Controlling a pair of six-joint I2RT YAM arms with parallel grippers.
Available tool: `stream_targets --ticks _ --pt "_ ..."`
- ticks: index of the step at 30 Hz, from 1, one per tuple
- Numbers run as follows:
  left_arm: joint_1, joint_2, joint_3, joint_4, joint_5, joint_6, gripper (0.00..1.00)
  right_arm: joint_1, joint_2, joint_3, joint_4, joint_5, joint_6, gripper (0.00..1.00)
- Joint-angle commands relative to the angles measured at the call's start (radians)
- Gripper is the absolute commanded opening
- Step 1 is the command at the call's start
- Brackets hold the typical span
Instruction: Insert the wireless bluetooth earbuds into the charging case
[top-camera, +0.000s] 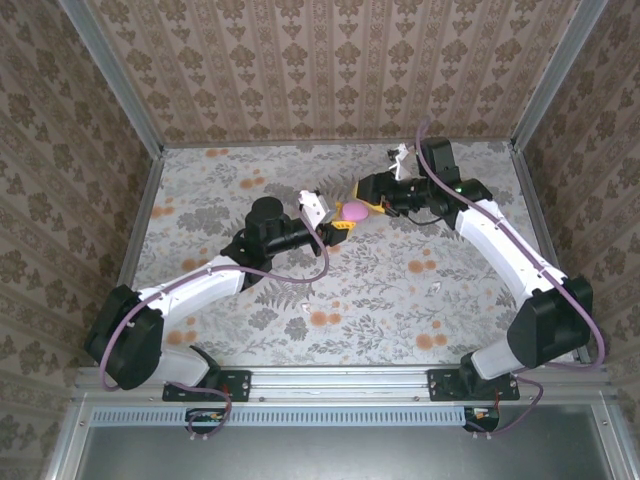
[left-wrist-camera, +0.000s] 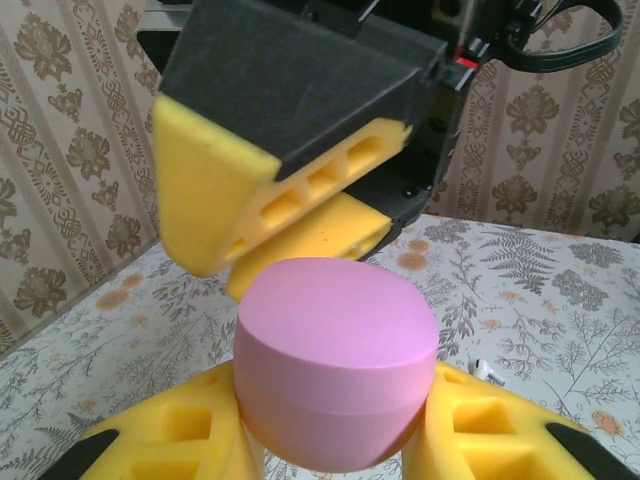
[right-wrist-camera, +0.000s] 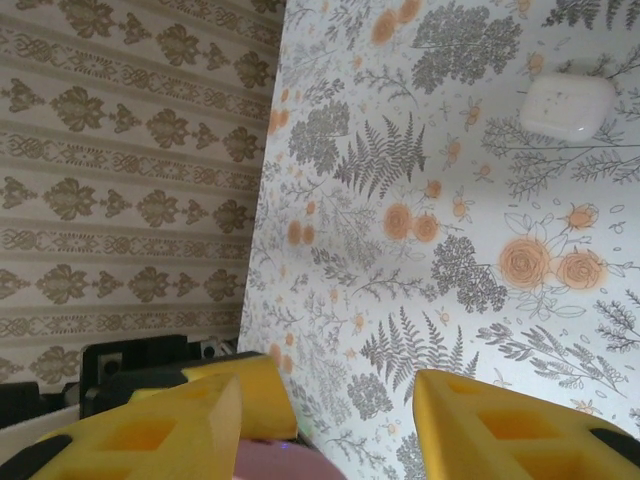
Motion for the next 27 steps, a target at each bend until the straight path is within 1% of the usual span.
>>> stream_targets --ticks 1,5,9,13,17,21,27 --pt "-0.003 -0.011 0.037 0.058 -0.007 -0.010 0.33 -0.002 -0.055 -0.052 0.074 -0.077 0.031 0.53" --pt "0.002 -0.001 0.036 0.099 -0.008 -0.050 0.33 -0.021 -0.072 -0.113 0.175 -0.139 0.083 0.56" --pt "0.018 0.013 0.038 0.140 0.022 -0.107 0.33 -0.044 -0.115 -0.158 0.262 -0.202 0.153 0.57" --pt "0.030 0.028 0.025 0.230 0.041 -0.156 0.33 -0.048 -0.115 -0.169 0.305 -0.245 0.192 0.59" --pt "0.036 0.042 0.032 0.257 0.058 -0.180 0.33 -0.048 -0.104 -0.191 0.399 -0.302 0.263 0.60" --pt "0.035 0.047 0.031 0.273 0.064 -0.185 0.33 -0.045 -0.096 -0.210 0.490 -0.357 0.316 0.59" --pt "0.039 0.047 0.020 0.295 0.065 -0.192 0.33 -0.043 -0.086 -0.216 0.513 -0.376 0.339 0.55"
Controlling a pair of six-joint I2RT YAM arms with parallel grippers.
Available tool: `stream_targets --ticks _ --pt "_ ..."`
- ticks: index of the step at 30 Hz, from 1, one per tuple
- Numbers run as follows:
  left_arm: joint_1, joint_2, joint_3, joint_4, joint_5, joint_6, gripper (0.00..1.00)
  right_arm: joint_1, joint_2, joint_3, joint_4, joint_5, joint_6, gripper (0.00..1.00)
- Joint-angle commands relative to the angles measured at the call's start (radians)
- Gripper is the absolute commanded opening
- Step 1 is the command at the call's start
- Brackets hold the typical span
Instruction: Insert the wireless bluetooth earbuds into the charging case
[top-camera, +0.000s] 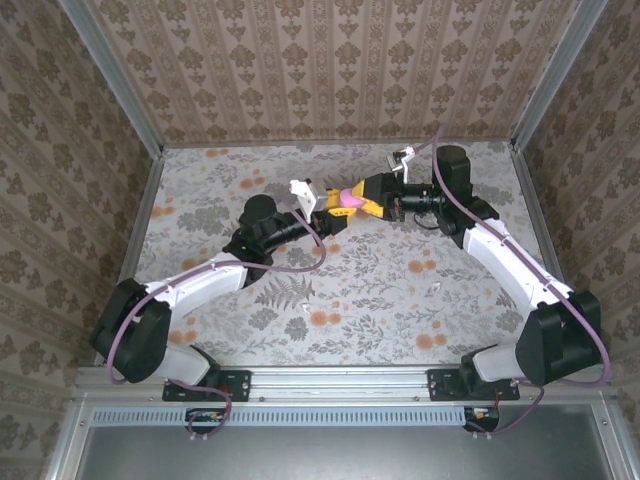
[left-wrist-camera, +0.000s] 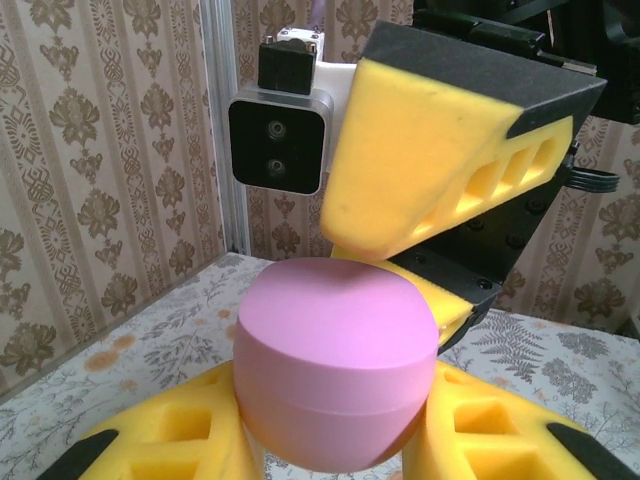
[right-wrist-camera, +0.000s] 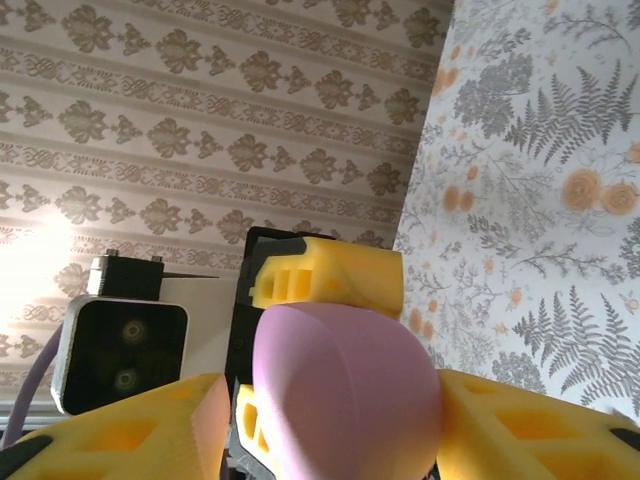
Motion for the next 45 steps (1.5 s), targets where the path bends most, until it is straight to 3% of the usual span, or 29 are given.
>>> stream_targets --ticks 1,12,22,26,34,42,45 --pt "0.008 0.003 0.019 0.064 0.025 -0.024 0.33 0.003 0.007 -0.012 0.073 -0.052 0.044 0.54" --pt "0.012 -0.001 0.018 0.067 0.027 -0.026 0.33 0.017 0.052 -0.006 0.102 -0.063 0.063 0.52" --pt "0.011 -0.010 0.016 0.039 0.016 -0.014 0.34 0.012 0.040 -0.011 0.079 -0.035 0.036 0.32" --pt "0.012 -0.016 0.017 0.006 0.002 0.002 0.41 0.002 0.020 -0.028 0.072 0.007 0.027 0.30" --pt "0.006 -0.052 -0.036 -0.029 -0.075 0.056 0.71 -0.020 -0.044 -0.086 0.086 0.189 0.030 0.27" --pt "0.005 -0.130 -0.097 -0.064 -0.185 0.086 0.74 -0.033 -0.037 -0.183 0.013 0.480 -0.030 0.26" --pt "0.006 -0.167 -0.111 -0.086 -0.247 0.091 0.74 -0.047 0.028 -0.221 0.012 0.529 -0.034 0.26"
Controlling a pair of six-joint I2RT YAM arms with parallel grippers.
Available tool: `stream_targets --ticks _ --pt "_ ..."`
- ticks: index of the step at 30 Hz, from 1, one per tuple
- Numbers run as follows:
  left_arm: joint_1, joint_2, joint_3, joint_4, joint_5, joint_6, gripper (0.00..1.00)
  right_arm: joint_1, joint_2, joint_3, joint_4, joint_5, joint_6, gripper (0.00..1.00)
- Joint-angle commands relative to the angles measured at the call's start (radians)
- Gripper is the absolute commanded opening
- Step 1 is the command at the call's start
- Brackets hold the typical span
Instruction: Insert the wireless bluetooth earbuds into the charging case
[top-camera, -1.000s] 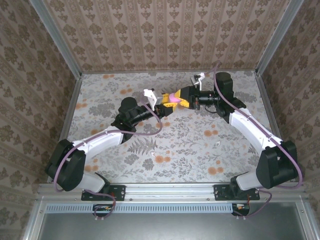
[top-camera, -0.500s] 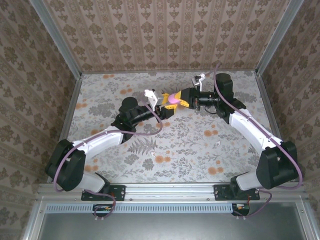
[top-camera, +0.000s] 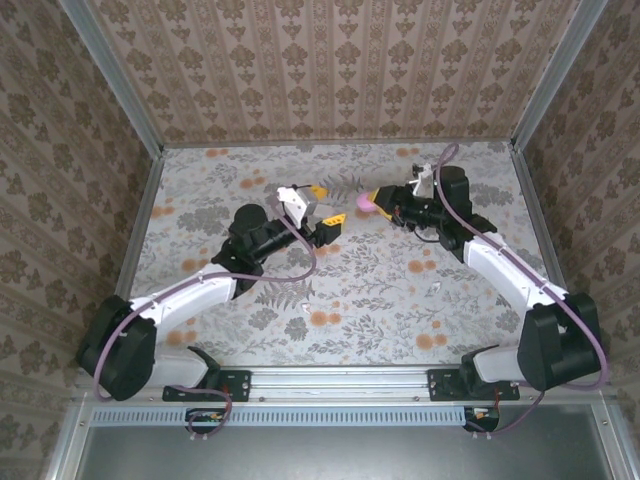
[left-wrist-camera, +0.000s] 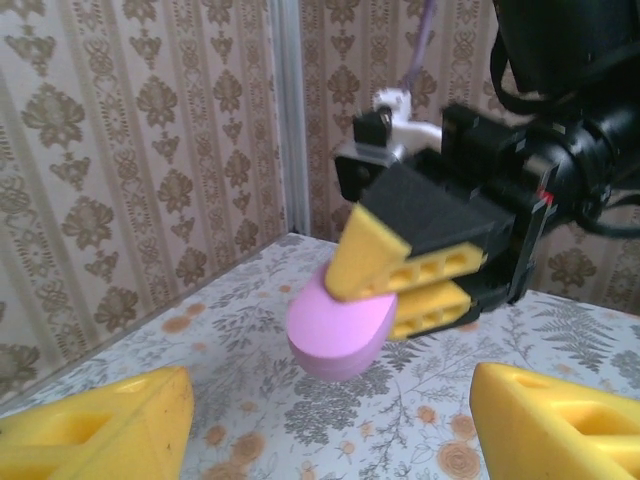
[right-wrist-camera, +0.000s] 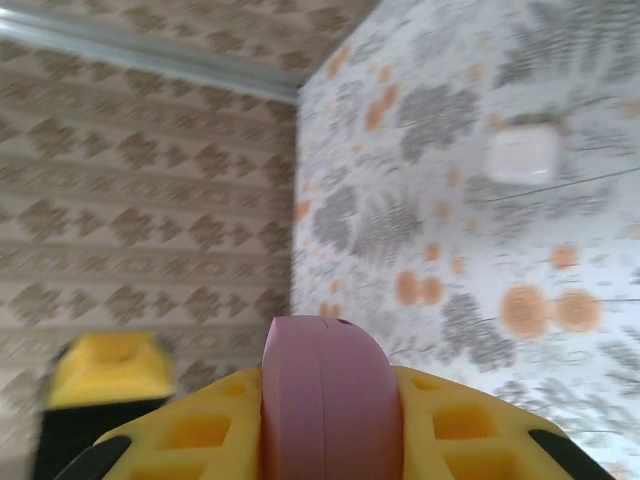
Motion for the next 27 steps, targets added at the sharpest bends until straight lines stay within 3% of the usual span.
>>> stream_targets --ticks 1,6,12,21,27 --pt "-0.003 -0.060 -0.021 -0.034 -0.103 0.030 0.74 -0.020 0.082 -0.046 -0.022 0.129 -0.032 0.26" --pt "0.004 -0.125 -0.035 -0.105 -0.227 0.004 0.76 -0.051 0.228 -0.048 -0.019 0.142 -0.079 0.26" --pt "0.022 -0.173 -0.038 -0.174 -0.267 -0.022 0.82 -0.078 0.364 -0.018 0.014 0.112 -0.114 0.25" --pt "0.051 -0.189 0.010 -0.331 -0.300 -0.070 0.99 -0.102 0.476 0.054 -0.054 0.111 -0.203 0.26" --pt "0.063 -0.180 0.034 -0.384 -0.370 -0.122 1.00 -0.108 0.516 0.084 -0.094 0.098 -0.253 0.27"
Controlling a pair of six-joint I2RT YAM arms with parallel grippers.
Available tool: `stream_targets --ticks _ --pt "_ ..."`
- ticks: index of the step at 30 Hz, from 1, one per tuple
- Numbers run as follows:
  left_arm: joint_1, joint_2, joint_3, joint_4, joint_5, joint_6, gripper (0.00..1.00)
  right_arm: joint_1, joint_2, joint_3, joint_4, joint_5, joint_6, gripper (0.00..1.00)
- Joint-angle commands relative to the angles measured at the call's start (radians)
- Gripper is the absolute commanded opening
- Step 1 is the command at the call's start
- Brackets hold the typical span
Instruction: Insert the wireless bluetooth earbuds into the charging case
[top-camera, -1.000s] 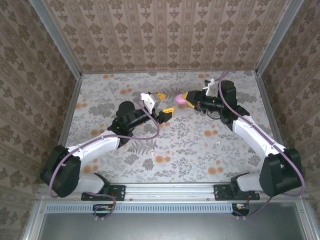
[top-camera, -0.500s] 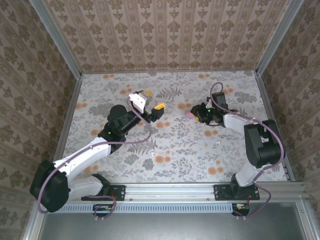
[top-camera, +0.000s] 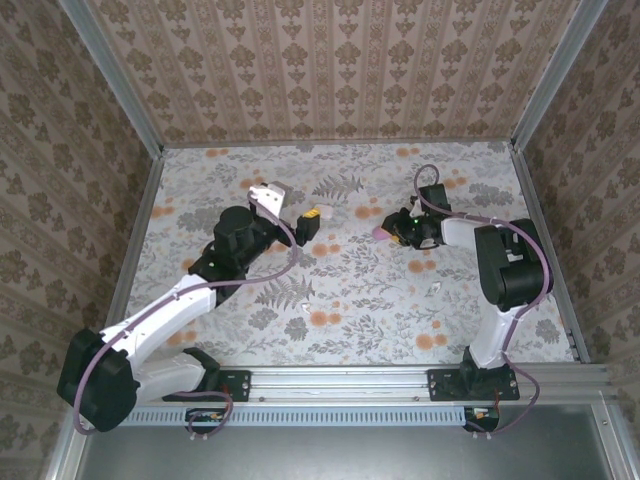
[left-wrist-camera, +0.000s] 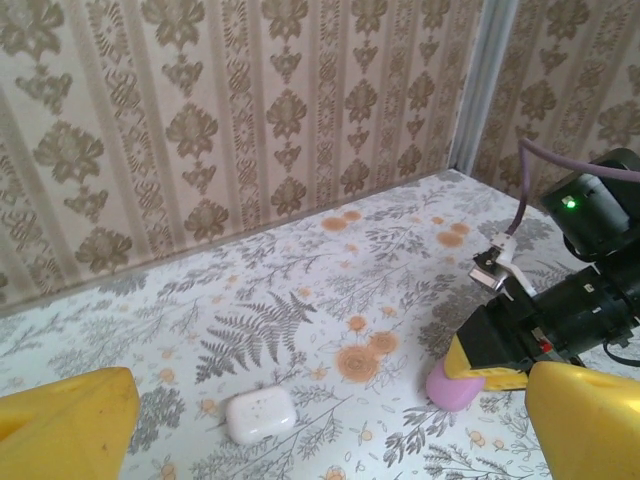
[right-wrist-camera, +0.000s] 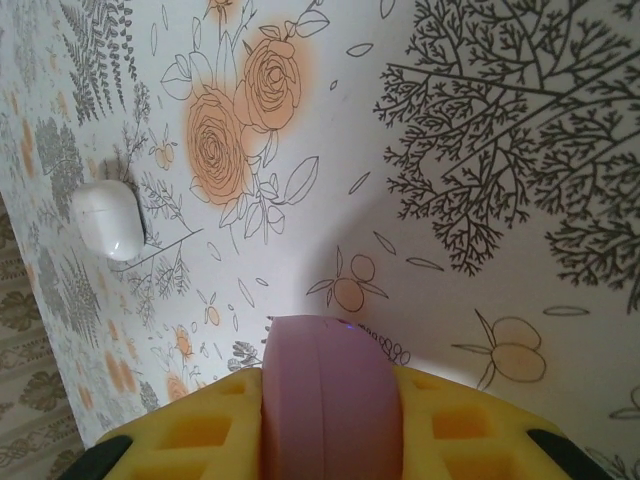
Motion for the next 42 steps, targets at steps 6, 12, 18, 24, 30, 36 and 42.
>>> stream_targets --ticks 6,12,18,24,30,36,42 --pt "0.014 0.005 0.057 -0.054 -0.090 -0.075 1.00 -0.015 0.025 0.017 -0.057 0.005 -0.062 0.32" --pt "0.021 0.008 0.060 -0.054 -0.109 -0.095 1.00 -0.021 0.013 0.007 -0.093 0.024 -0.089 0.37" --pt "0.024 0.008 0.052 -0.037 -0.111 -0.101 1.00 -0.027 0.006 0.009 -0.122 0.027 -0.107 0.42" --pt "0.027 0.010 0.054 -0.034 -0.099 -0.108 1.00 -0.027 -0.009 0.006 -0.155 0.044 -0.118 0.47" --pt "0.031 0.018 0.067 -0.064 -0.097 -0.127 1.00 -0.027 -0.032 -0.002 -0.190 0.078 -0.142 0.52" --pt "0.042 0.031 0.103 -0.164 -0.106 -0.152 1.00 -0.027 -0.120 -0.001 -0.255 0.169 -0.215 0.57" --pt "0.095 0.004 0.023 -0.103 -0.132 -0.185 1.00 -0.010 -0.285 -0.038 -0.206 0.228 -0.355 0.57"
